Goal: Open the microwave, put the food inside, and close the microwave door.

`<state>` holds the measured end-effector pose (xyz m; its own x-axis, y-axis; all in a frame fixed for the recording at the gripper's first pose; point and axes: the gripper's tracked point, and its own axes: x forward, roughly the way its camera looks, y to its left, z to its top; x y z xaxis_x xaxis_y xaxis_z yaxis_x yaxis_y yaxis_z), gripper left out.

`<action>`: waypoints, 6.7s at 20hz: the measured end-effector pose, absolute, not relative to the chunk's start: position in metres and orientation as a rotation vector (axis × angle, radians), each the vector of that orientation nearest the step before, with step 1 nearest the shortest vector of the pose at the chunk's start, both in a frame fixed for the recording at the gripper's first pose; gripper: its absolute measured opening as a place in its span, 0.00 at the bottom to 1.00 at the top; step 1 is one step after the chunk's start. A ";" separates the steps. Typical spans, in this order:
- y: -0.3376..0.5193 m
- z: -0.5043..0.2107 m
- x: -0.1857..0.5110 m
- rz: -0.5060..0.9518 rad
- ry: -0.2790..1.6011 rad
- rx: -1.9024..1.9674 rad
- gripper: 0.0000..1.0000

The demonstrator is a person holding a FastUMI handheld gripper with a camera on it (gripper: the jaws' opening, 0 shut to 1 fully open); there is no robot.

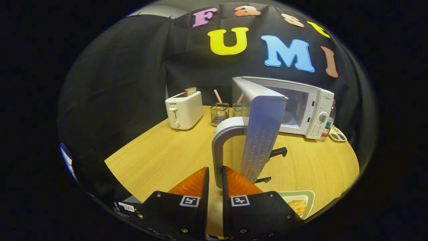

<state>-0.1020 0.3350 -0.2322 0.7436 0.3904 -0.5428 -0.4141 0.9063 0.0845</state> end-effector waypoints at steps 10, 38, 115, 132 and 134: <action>0.374 -0.164 -0.127 0.631 0.463 0.038 0.23; 0.147 -0.275 -0.131 0.195 0.654 -0.066 1.00; 0.215 -0.308 0.292 0.135 0.405 0.367 0.80; 0.206 -0.211 0.182 0.200 0.328 0.211 0.98; 0.204 -0.185 0.156 0.203 0.295 0.204 0.98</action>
